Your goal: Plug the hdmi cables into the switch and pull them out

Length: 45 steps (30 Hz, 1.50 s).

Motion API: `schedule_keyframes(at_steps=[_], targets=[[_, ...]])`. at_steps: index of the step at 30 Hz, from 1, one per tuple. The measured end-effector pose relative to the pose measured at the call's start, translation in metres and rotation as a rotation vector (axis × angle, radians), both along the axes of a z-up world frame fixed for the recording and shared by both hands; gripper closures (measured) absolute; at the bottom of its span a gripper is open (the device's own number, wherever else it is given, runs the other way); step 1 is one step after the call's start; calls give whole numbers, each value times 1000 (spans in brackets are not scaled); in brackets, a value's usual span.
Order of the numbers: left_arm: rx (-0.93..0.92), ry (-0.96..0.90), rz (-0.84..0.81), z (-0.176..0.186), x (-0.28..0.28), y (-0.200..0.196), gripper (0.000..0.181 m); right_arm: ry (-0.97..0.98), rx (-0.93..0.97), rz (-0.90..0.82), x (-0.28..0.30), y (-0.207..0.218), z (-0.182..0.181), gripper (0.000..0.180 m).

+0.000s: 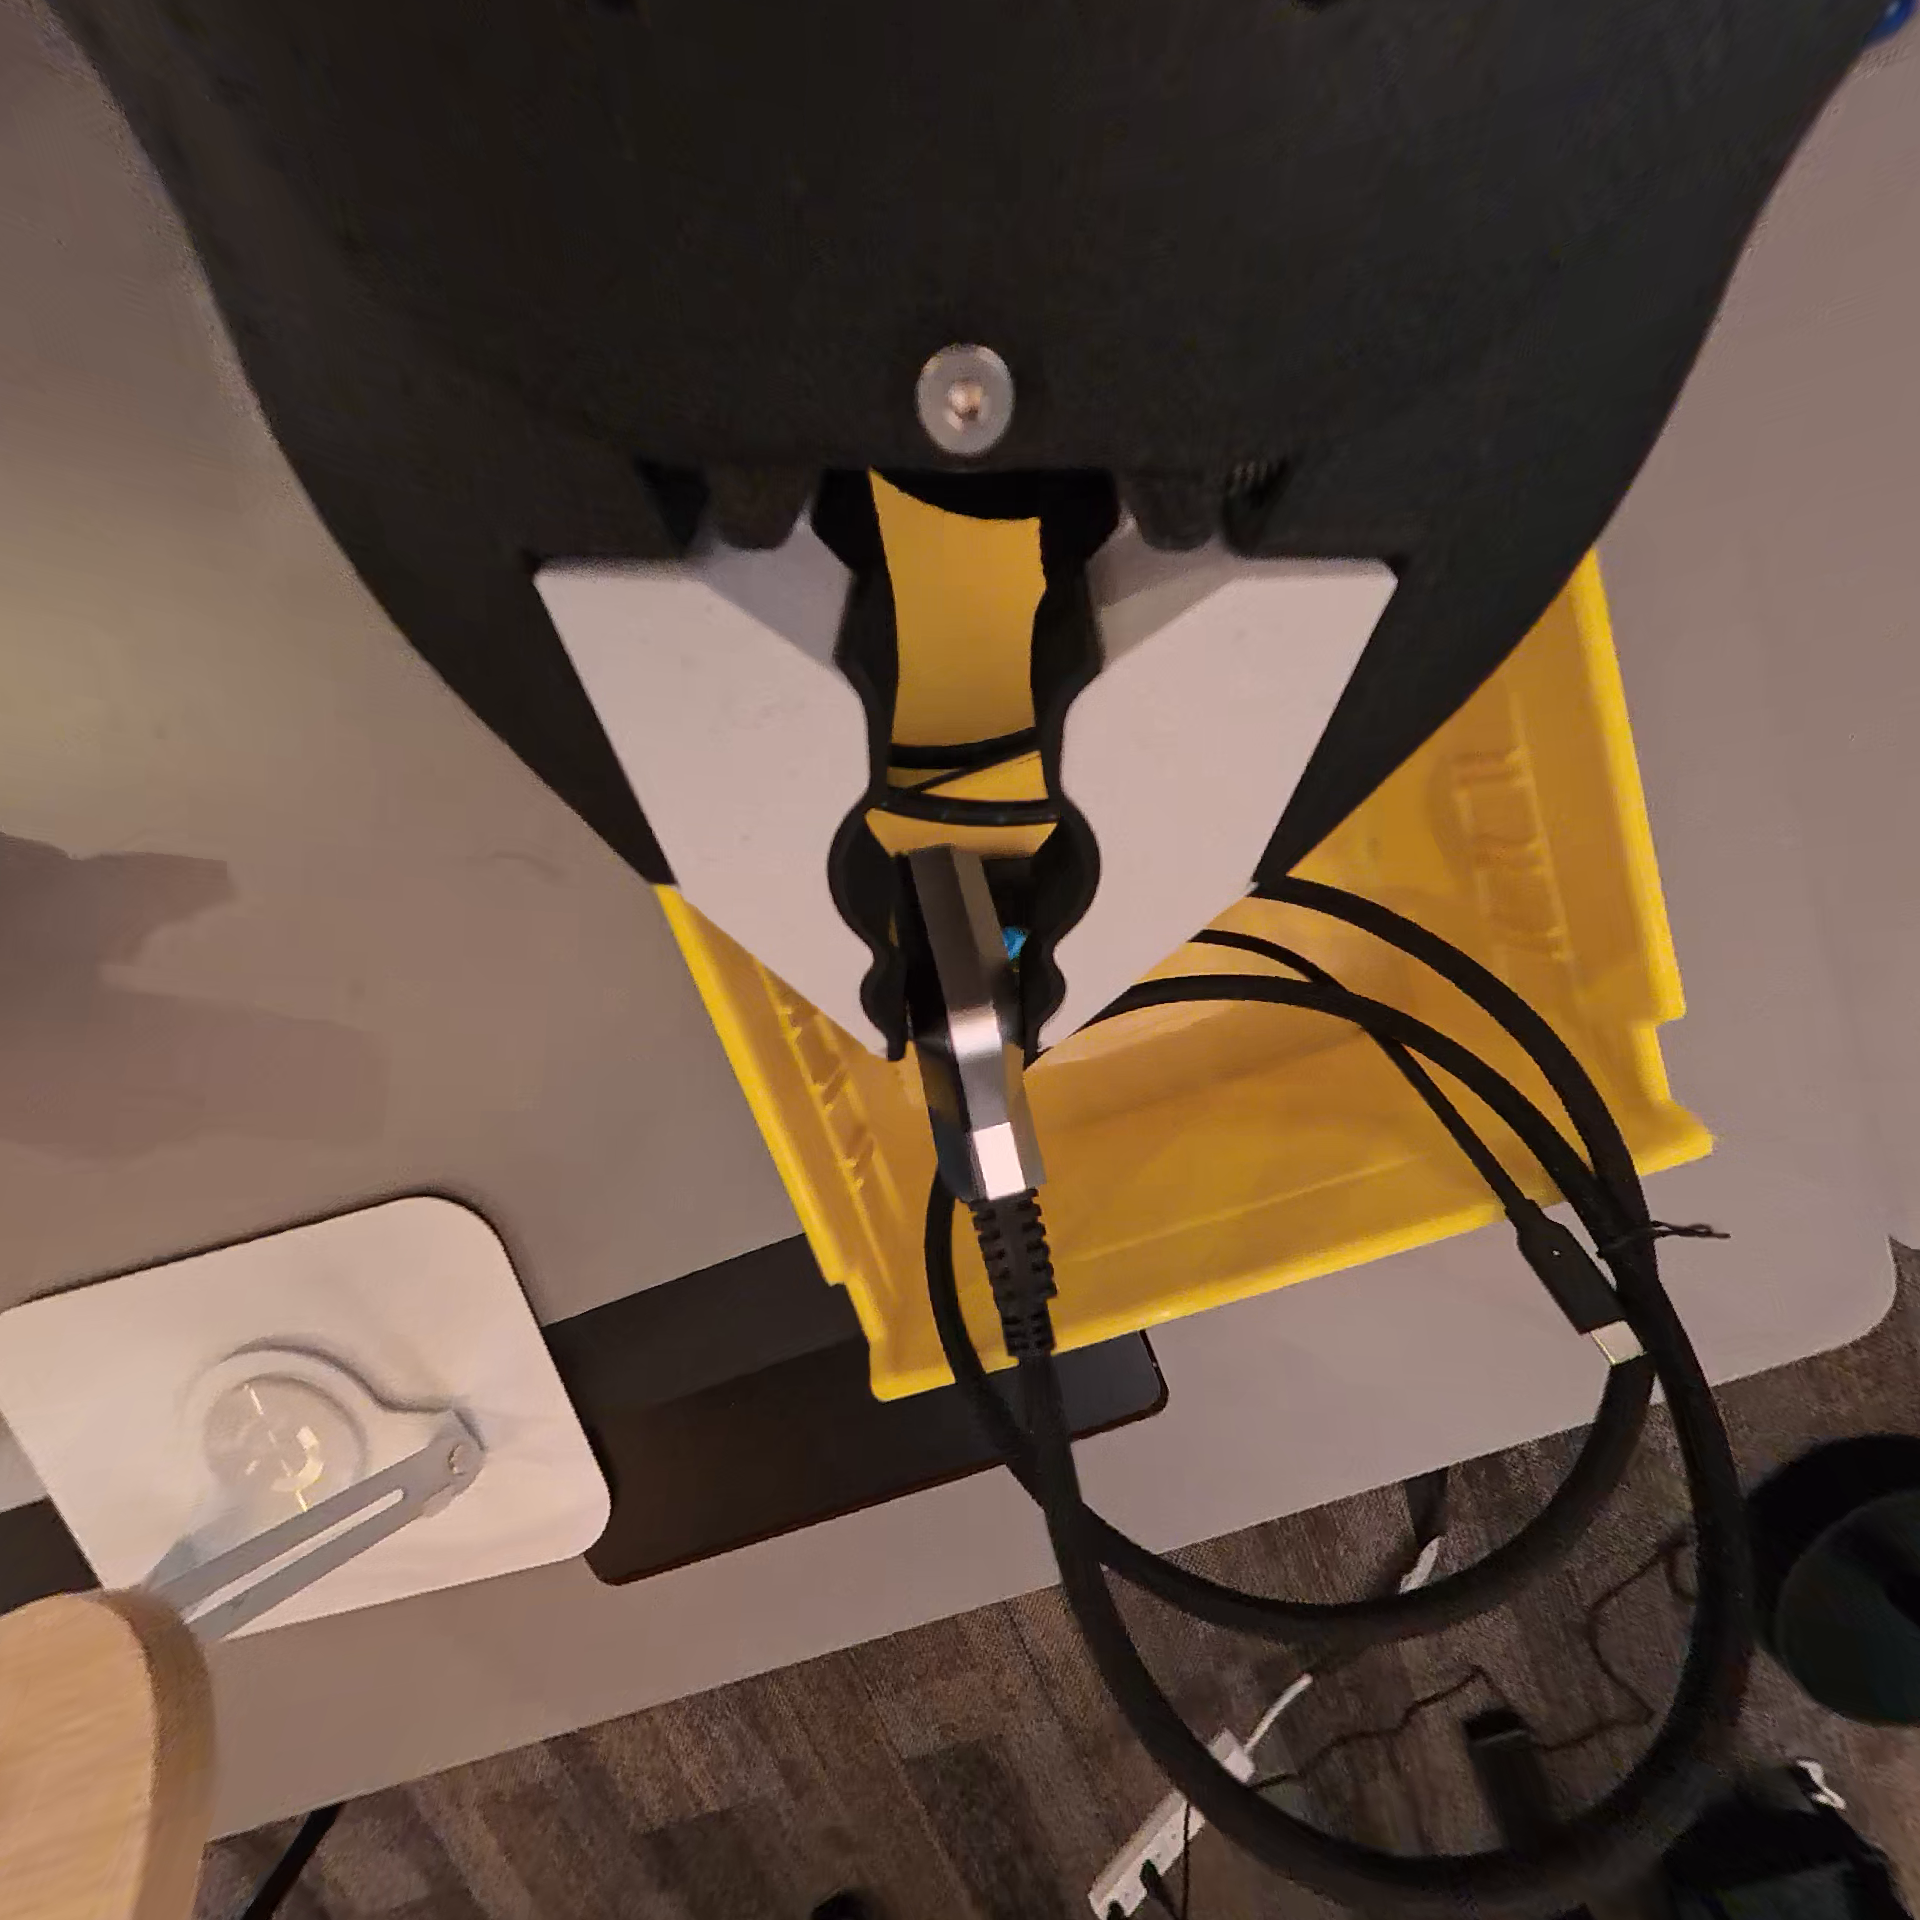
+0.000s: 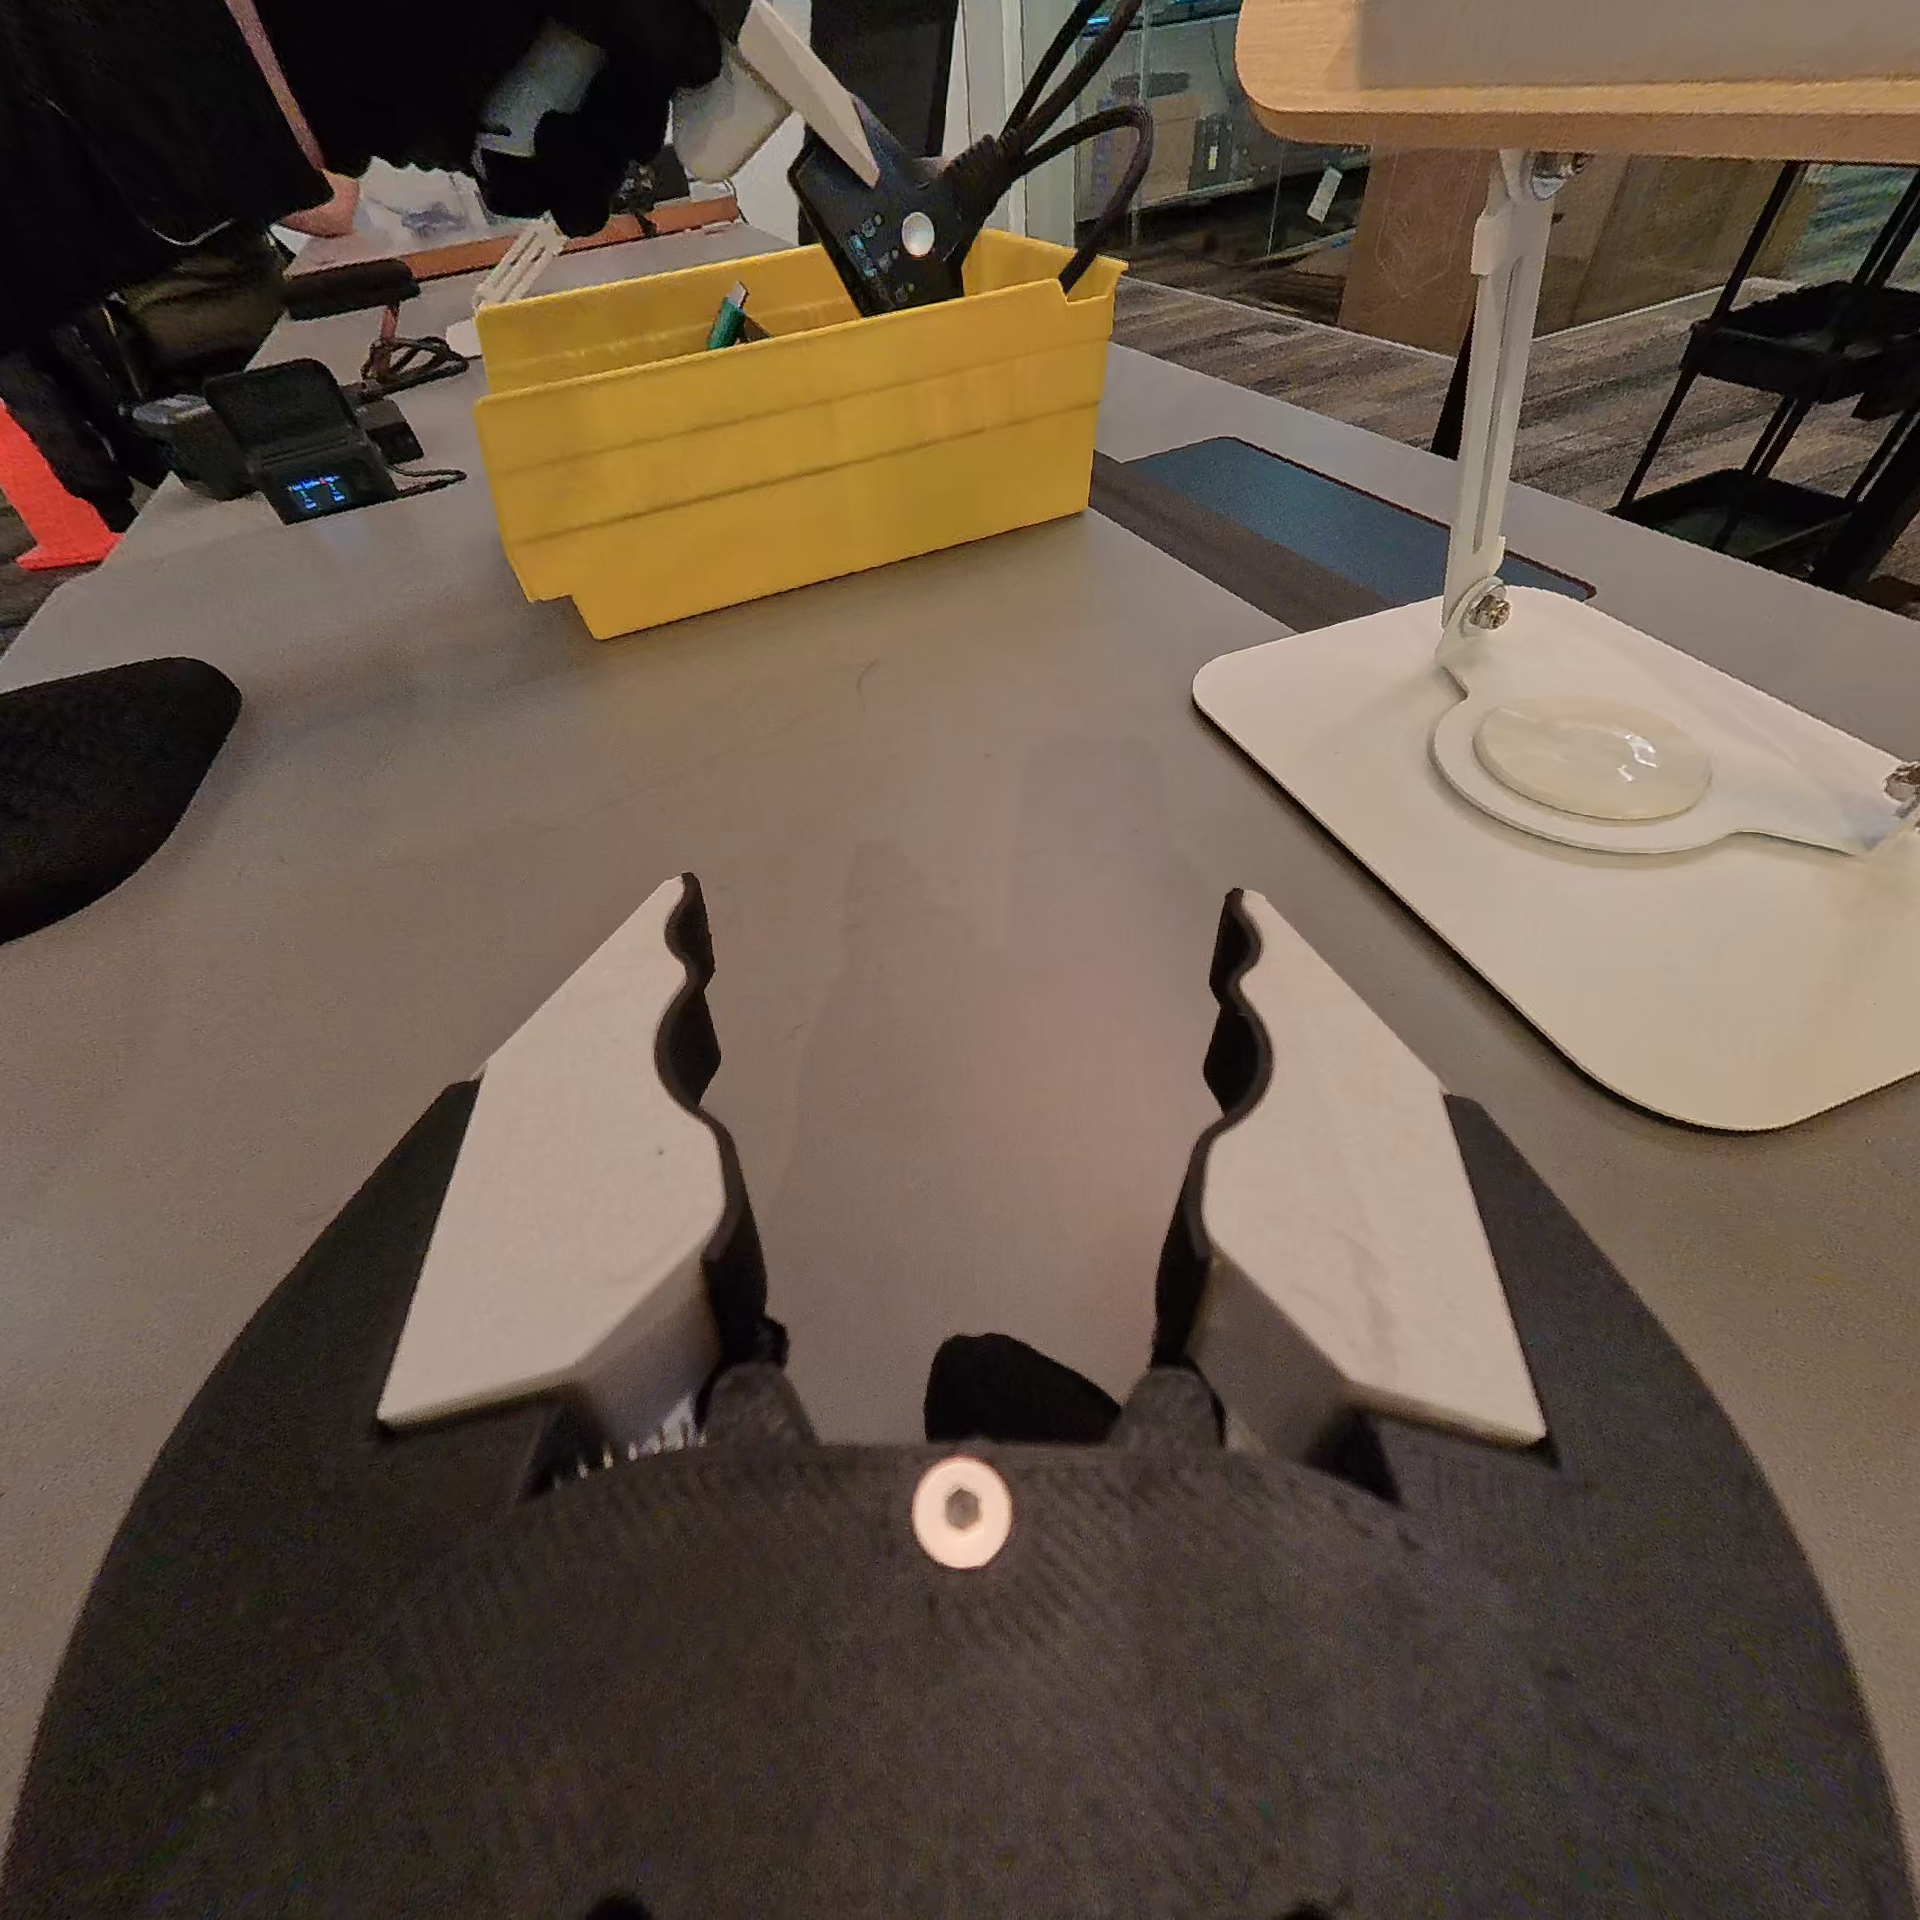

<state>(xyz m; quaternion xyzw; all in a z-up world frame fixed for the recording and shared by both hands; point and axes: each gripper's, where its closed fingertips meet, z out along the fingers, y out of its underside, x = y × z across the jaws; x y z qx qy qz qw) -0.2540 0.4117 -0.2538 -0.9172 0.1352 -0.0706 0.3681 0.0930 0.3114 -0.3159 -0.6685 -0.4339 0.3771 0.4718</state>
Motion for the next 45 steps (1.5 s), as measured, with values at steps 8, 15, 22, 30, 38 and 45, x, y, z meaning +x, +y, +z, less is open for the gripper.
schedule_keyframes(at_steps=[8, 15, 22, 30, 38, 45], targets=[[125, -37, -7, 23, -15, 2, 162, 0, -4, 3, 0, 0, 0, 84], [297, -222, -16, 82, -1, 3, 162, -3, -3, 4, 0, 0, 0, 84], [440, -276, -32, 140, 8, 3, 163, -5, -2, 6, 0, -1, -1, 84], [574, -238, -58, 201, 18, -1, 163, -4, -1, 8, 0, -1, -1, 84], [684, -158, -35, 254, 5, -16, 163, -7, -1, 10, -1, -1, -1, 84], [702, -121, -54, 275, 11, -26, 163, -11, 1, 10, -1, -1, -1, 84]])
